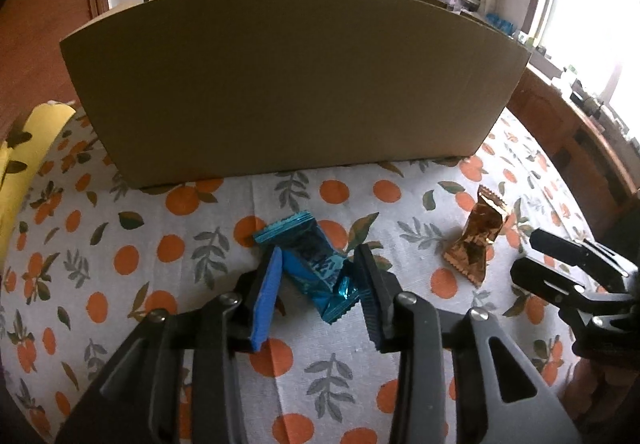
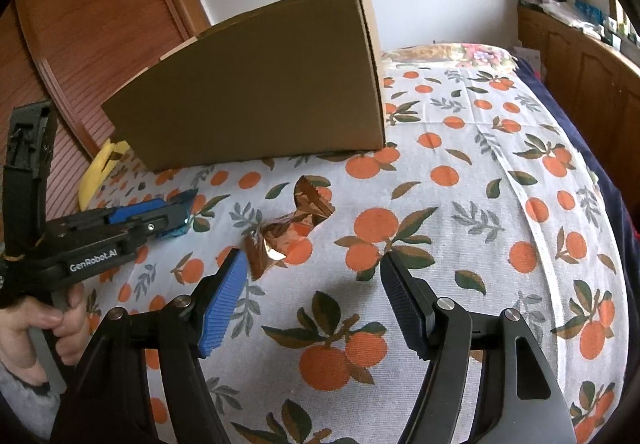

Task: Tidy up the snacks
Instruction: 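Lower the left tool onto the teal pack while the right tool approaches the brown wrapper, then close the left tool on the teal pack while the right tool grasps the brown wrapper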

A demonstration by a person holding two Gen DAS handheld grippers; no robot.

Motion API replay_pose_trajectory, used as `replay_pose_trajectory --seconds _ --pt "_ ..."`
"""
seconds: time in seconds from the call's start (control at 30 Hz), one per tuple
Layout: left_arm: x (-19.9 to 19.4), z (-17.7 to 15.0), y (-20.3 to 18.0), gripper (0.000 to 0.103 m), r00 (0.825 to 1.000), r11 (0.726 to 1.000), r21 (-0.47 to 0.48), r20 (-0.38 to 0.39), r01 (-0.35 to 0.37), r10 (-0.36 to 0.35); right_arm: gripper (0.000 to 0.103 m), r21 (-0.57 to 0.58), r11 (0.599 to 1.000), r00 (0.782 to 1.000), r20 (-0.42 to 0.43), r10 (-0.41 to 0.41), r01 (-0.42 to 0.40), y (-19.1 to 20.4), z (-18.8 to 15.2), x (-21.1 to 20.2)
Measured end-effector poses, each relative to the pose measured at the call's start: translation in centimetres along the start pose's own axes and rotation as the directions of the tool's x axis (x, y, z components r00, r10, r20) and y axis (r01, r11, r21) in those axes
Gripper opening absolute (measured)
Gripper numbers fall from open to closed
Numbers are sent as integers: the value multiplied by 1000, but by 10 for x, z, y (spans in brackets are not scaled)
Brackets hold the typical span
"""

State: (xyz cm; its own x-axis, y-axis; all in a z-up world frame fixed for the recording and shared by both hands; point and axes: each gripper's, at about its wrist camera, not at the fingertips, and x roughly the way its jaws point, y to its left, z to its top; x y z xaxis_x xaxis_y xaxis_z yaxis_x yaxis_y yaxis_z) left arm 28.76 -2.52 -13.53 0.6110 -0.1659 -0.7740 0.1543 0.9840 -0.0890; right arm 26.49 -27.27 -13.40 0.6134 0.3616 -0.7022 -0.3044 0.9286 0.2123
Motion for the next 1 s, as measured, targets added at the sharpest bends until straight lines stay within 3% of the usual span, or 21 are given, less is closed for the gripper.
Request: replay_pose_trajectory --seconds 0.13,0.4,0.47,0.53,1.0 --pt "5 -2 -4 42 999 999 21 -8 -46 46 71 -1 1000 1000 -2 3 -3 0 0 0" --pt "12 2 -11 44 997 997 34 -7 -74 74 71 -2 1000 1000 -5 8 -8 0 -1 1" --pt "11 2 -12 38 998 998 31 4 -55 55 71 -2 1000 1000 -6 12 -12 -1 -1 2" --pt "11 0 -15 24 1000 999 42 10 -30 30 71 -2 1000 1000 -7 12 -12 0 -1 2" --pt "-12 -10 -11 23 997 997 17 5 82 -82 69 -21 1000 1000 -22 6 -7 4 -2 5"
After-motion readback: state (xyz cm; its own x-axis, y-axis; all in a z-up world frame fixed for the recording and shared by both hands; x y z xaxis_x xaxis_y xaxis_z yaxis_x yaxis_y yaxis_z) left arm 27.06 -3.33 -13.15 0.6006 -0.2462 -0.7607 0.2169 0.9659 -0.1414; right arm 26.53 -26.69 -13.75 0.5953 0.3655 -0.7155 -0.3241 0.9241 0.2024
